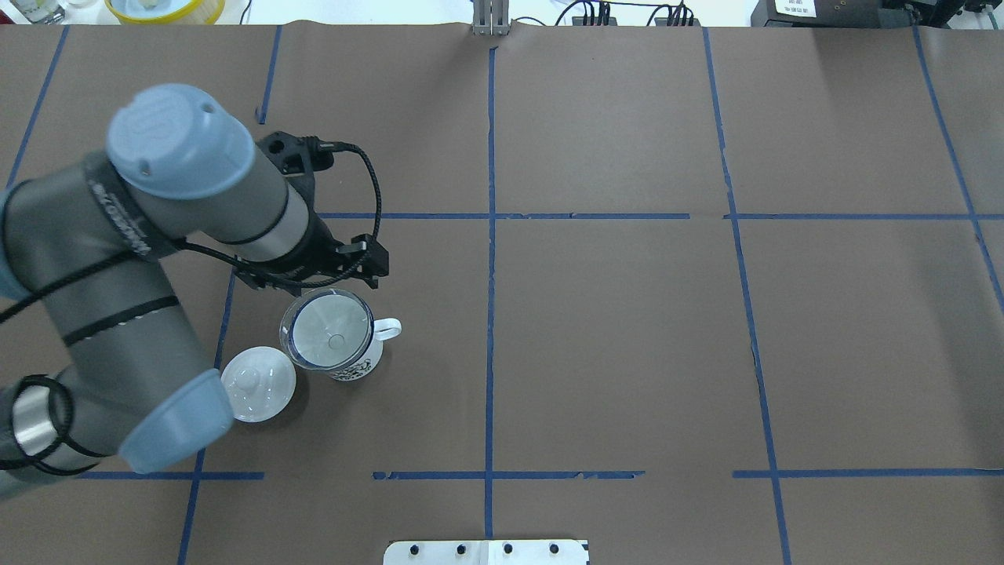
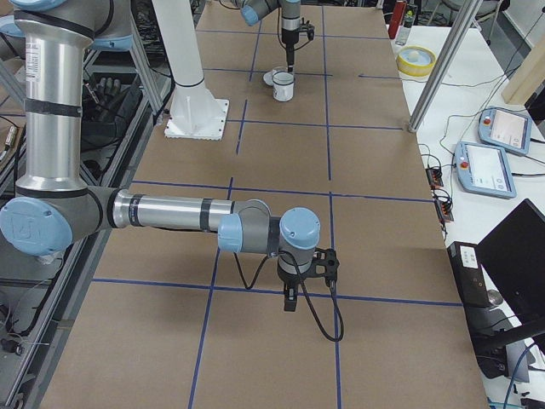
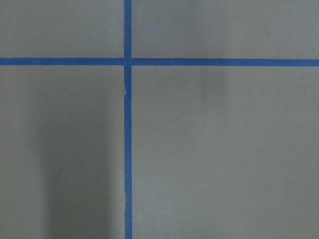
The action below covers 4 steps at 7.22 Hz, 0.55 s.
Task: Place funnel on cup
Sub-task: 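Open the left gripper and pull it up from the funnel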
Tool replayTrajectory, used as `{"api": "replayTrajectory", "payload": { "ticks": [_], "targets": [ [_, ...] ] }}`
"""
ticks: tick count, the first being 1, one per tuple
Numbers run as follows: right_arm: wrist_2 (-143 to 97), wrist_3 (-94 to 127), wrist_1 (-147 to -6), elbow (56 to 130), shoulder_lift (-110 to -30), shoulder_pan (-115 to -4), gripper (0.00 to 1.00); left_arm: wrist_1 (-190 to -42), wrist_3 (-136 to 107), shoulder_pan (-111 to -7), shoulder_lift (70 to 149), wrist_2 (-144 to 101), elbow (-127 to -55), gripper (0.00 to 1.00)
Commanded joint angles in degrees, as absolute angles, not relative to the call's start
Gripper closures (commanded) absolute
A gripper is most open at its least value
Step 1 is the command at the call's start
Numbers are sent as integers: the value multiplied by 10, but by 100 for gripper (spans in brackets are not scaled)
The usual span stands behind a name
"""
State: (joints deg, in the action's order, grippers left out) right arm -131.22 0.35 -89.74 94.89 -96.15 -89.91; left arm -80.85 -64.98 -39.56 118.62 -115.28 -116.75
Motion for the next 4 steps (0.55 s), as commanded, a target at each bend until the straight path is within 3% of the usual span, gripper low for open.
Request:
{"api": "replayTrajectory", "payload": {
  "ticks": [1,4],
  "targets": [
    [-1312,4,-897,948,-962,-899,0,-810,-456,-523,1103,-1192,-1221,0],
    [-1312,4,-897,948,-962,-899,0,-810,-95,-732,966,-1258,-1183,0]
  ]
}}
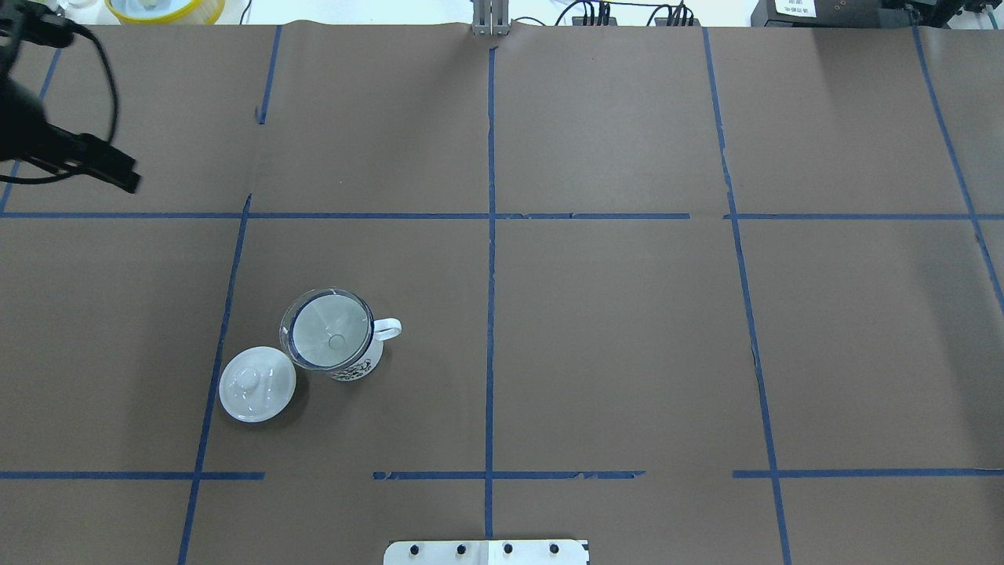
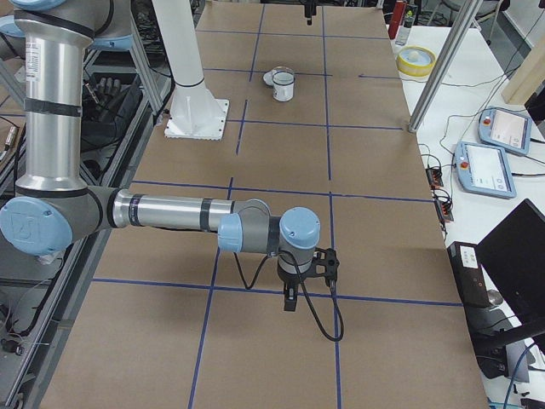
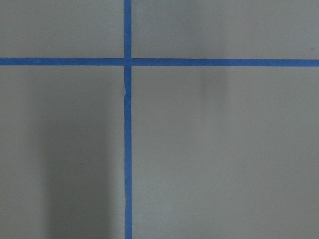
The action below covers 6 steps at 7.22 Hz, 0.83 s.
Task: Place funnel on cup
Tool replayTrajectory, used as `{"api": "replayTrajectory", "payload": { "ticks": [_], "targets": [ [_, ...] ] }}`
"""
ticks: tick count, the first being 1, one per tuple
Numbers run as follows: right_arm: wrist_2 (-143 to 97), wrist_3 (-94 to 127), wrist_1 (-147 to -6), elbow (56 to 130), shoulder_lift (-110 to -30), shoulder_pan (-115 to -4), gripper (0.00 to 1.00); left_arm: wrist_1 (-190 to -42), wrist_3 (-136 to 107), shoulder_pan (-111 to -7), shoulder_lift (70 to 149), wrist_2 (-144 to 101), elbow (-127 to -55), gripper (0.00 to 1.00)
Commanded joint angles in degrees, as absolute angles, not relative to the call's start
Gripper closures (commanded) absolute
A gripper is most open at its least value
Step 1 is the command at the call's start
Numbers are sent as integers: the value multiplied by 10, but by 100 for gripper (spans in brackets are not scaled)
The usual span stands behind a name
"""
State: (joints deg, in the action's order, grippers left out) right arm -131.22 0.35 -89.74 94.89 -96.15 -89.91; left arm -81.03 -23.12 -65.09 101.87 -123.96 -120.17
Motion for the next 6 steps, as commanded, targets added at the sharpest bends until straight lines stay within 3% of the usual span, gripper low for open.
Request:
{"api": "replayTrajectory", "payload": {
  "ticks": [1,3,6],
  "targets": [
    [-1312,4,-897,949,-962,-899,0,-810,9,-807,929,-1258,-1143,0],
    [-1312,4,-897,949,-962,-899,0,-811,130,-908,874,-1288,-1070,0],
    [-1312,4,-897,948,-962,-899,0,-824,130,-916,813,-1303,-1050,0]
  ]
}}
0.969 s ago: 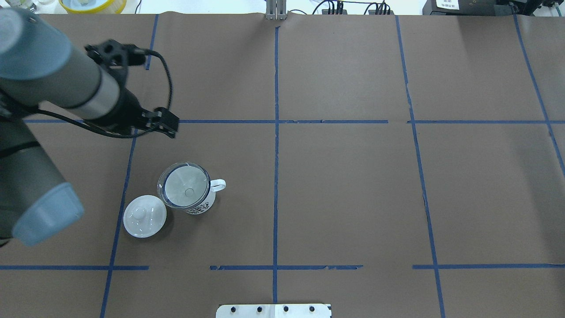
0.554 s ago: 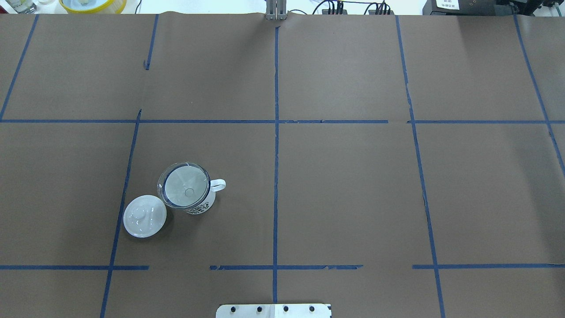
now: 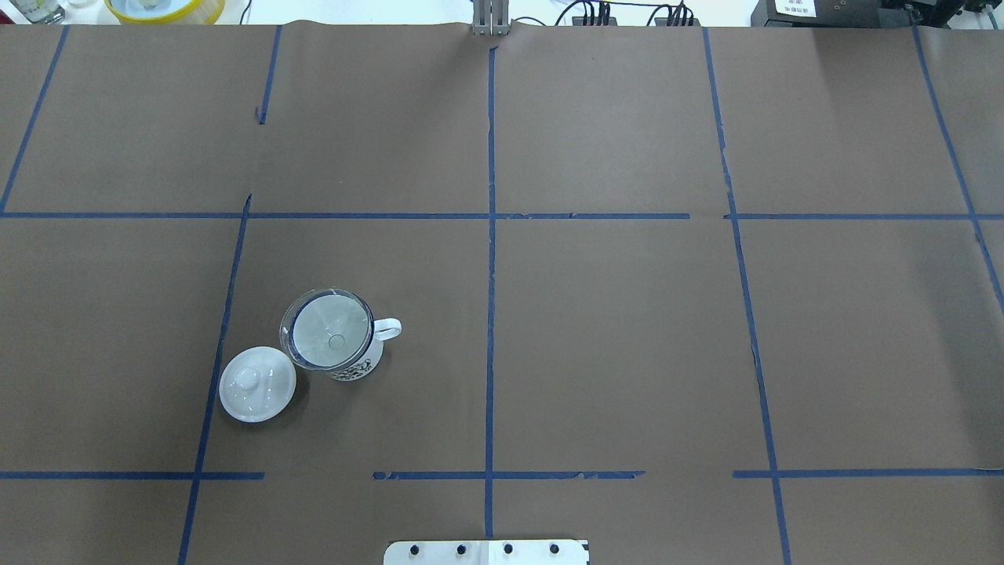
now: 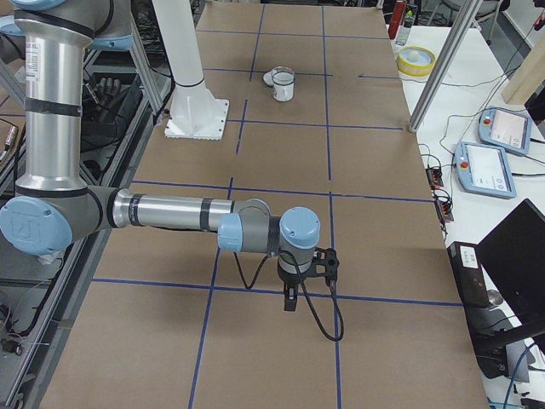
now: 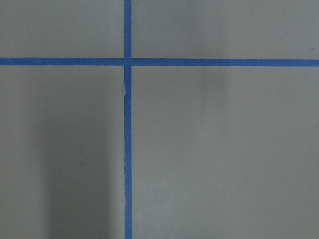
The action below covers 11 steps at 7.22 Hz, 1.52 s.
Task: Place funnel on cup
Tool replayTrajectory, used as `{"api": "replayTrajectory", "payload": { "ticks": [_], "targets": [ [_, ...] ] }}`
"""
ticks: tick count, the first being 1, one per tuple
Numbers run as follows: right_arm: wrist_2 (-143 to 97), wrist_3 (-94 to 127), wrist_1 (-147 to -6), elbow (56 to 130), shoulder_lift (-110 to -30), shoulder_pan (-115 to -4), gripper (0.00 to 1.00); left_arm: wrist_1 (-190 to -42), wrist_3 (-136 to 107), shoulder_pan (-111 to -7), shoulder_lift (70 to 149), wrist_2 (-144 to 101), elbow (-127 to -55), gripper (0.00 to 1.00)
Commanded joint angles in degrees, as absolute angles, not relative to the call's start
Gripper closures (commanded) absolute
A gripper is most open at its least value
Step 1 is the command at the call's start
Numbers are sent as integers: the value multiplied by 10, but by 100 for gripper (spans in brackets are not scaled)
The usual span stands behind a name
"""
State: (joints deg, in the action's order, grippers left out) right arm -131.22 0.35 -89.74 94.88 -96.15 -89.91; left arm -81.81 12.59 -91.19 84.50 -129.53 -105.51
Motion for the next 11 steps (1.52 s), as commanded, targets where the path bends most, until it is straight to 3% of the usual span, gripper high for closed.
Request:
{"api": "replayTrajectory", "payload": {
  "ticks": [1,11],
  "targets": [
    [-1312,4,-897,949,-962,-899,0,-824,127,-916,791,-1345,-1050,0],
    [-1312,4,-897,949,-962,-899,0,-897,124,-923,794,-1340,-1041,0]
  ]
}}
